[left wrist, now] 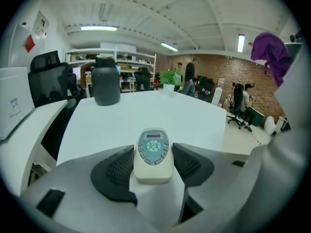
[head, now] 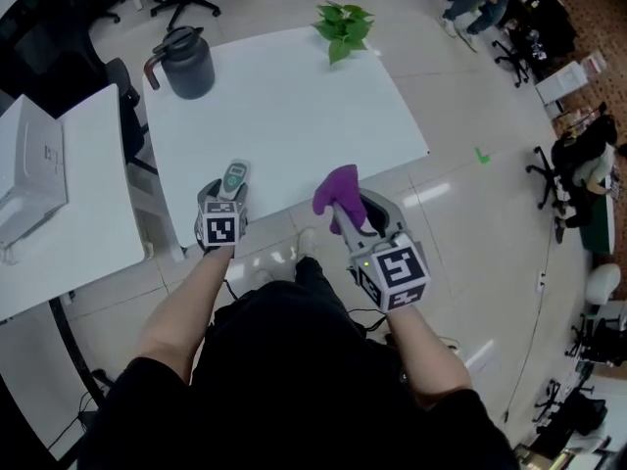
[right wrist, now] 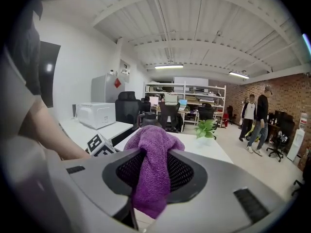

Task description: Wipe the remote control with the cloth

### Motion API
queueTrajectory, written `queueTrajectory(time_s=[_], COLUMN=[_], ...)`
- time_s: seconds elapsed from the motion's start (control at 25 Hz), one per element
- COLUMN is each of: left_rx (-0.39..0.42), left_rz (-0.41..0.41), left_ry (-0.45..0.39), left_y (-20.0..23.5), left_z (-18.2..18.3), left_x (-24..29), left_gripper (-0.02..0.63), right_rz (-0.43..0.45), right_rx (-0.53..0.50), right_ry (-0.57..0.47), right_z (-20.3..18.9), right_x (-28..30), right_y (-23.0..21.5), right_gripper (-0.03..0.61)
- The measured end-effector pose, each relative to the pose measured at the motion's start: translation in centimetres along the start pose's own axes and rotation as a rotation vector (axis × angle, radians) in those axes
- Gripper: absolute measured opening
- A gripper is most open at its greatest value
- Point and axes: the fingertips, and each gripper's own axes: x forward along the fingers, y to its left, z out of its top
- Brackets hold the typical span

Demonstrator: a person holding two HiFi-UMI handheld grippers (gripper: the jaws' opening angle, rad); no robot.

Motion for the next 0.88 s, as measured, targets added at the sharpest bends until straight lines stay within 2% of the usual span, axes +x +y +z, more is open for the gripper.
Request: queueTrajectory(time_s=[0.28,0.44,0.6,0.72,0.88], left_rx=[0.001,0.009,-0.015,-0.025,-0.065], left_rz=[0.045,0.069,0.09,0.108,0.152], left_ry=[0.019,0.047,0.061,0.059,0.053], left_y=[0.8,0.9,0.7,0.6,0.2], left_z=[-2.0,-3.1,-3.4,-3.2,-3.5], left_x=[2.0,2.6,2.2,0.1,-3.7], left_gripper=[0.236,0.245,0.308,0.308,0.308], right_rz=[-0.021,0.001,0.075,0.13,0.199], right_rx=[0.004,-0.012,-0.039,-0.072,-0.141], right_ry=[0.05,0.096,0.174,0.255,0.376], right_z=[-1.7,-2.9,-4.8,-7.7,-13.7], right_x=[-0.7,0.6,4.7,9.7,16.2], right_y=[-0.5,-0.7,-0.9,-1.3,-1.5], right_gripper=[0.132,0.132,0.133,0.142,0.147])
